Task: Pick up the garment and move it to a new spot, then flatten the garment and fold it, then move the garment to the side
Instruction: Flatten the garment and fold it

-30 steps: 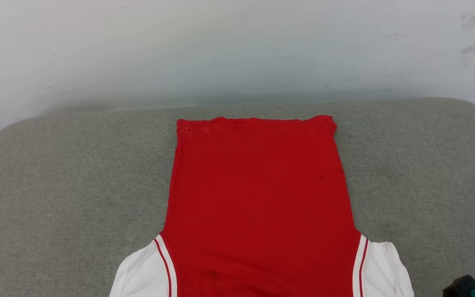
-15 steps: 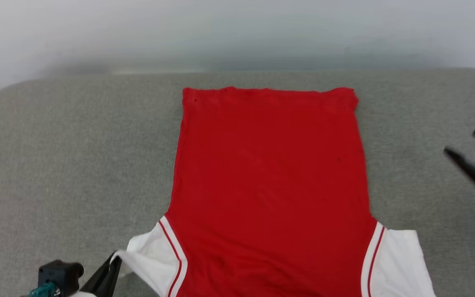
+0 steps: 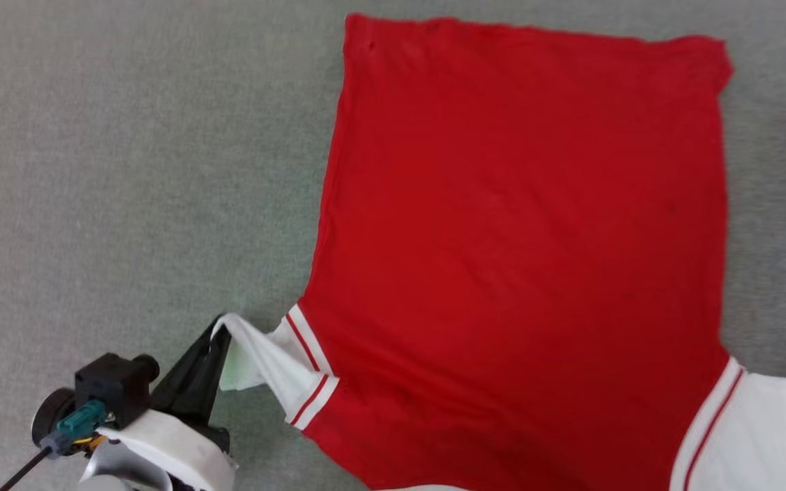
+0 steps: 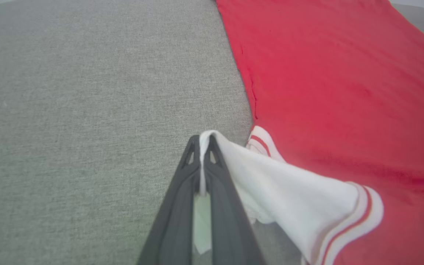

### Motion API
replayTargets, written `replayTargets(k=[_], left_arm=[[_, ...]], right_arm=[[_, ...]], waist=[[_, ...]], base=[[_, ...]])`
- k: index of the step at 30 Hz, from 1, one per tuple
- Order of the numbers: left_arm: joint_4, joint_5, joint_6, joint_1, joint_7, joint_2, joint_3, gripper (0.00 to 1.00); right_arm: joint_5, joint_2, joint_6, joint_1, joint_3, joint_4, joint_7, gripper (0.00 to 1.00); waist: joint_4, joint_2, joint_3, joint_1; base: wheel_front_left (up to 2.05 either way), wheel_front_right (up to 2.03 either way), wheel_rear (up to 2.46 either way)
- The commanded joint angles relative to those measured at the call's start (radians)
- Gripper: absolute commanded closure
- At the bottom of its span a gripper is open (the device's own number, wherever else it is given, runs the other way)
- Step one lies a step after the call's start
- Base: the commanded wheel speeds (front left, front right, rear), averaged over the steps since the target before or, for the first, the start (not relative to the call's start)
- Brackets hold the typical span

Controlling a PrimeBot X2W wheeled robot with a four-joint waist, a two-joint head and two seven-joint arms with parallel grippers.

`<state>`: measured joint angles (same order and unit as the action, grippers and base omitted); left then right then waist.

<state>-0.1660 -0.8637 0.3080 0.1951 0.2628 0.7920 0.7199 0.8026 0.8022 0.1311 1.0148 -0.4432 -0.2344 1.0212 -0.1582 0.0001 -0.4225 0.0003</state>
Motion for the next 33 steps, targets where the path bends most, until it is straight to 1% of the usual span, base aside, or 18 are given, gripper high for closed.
replayTargets(k=[1, 4, 6, 9, 13, 16, 17, 20, 21, 22, 26, 30, 33], left_arm=[[-0.009, 0.013, -0.004, 0.024, 0.003, -0.013, -0.008, 1.0], [-0.02, 0.039, -0.008, 0.041, 0.002, -0.04, -0.021, 1.0], [-0.027, 0.052, -0.017, 0.049, 0.002, -0.06, -0.034, 1.0], [-0.021, 0.073, -0.035, 0.059, 0.003, -0.086, -0.048, 1.0], [-0.017, 0.098, -0.049, 0.064, 0.003, -0.12, -0.078, 1.0], [-0.018, 0.113, -0.055, 0.057, 0.002, -0.144, -0.109, 1.0], [-0.018, 0.113, -0.055, 0.057, 0.002, -0.144, -0.109, 1.0], [-0.018, 0.128, -0.063, 0.041, 0.002, -0.157, -0.126, 1.0], [-0.017, 0.132, -0.064, 0.037, 0.002, -0.159, -0.131, 1.0], [-0.016, 0.136, -0.064, 0.033, 0.002, -0.158, -0.134, 1.0], [-0.011, 0.143, -0.068, 0.008, 0.002, -0.163, -0.153, 1.0], [0.001, 0.141, -0.066, -0.024, 0.003, -0.16, -0.164, 1.0], [0.009, 0.135, -0.06, -0.053, 0.002, -0.151, -0.167, 1.0]], right_arm=[[-0.017, -0.016, -0.001, 0.049, -0.008, -0.021, 0.047, 0.0], [-0.057, -0.046, -0.001, 0.144, -0.015, -0.069, 0.15, 0.0], [-0.106, -0.047, -0.001, 0.199, -0.034, -0.083, 0.2, 0.0], [-0.146, -0.07, -0.001, 0.247, -0.042, -0.111, 0.241, 0.0], [-0.171, -0.093, -0.001, 0.254, -0.043, -0.148, 0.249, 0.0], [-0.162, -0.112, -0.001, 0.191, -0.062, -0.172, 0.237, 0.0], [-0.162, -0.112, -0.001, 0.191, -0.062, -0.172, 0.237, 0.0], [-0.145, -0.115, -0.001, 0.123, -0.088, -0.186, 0.222, 0.0], [-0.142, -0.112, -0.001, 0.111, -0.096, -0.186, 0.214, 0.78], [-0.135, -0.112, 0.0, 0.106, -0.097, -0.185, 0.203, 1.0], [-0.128, -0.109, -0.001, 0.147, -0.086, -0.17, 0.142, 1.0], [-0.101, -0.113, -0.001, 0.187, -0.092, -0.147, 0.067, 1.0], [-0.071, -0.084, -0.001, 0.18, -0.129, -0.123, 0.024, 1.0]], waist=[[-0.064, -0.0001, -0.092, -0.0003], [-0.09, -0.0001, -0.147, -0.0003], [-0.107, -0.0001, -0.184, -0.0003], [-0.128, -0.0001, -0.227, -0.0003], [-0.143, -0.0001, -0.268, -0.0003], [-0.145, -0.0001, -0.284, -0.0003], [-0.145, -0.0001, -0.284, -0.0003], [-0.144, -0.0001, -0.286, -0.0003], [-0.141, -0.0001, -0.284, -0.0003], [-0.138, -0.0001, -0.278, -0.0003], [-0.117, -0.0001, -0.231, -0.0003], [-0.088, -0.0001, -0.153, -0.0003], [-0.064, -0.0001, -0.09, -0.0003]], base=[[0.0, 0.0, 0.0], [0.0, 0.0, 0.0], [0.0, 0.0, 0.0], [0.0, 0.0, 0.0], [0.0, 0.0, 0.0], [0.0, 0.0, 0.0], [0.0, 0.0, 0.0], [0.0, 0.0, 0.0], [0.0, 0.0, 0.0], [0.0, 0.0, 0.0], [0.0, 0.0, 0.0], [0.0, 0.0, 0.0], [0.0, 0.0, 0.0]])
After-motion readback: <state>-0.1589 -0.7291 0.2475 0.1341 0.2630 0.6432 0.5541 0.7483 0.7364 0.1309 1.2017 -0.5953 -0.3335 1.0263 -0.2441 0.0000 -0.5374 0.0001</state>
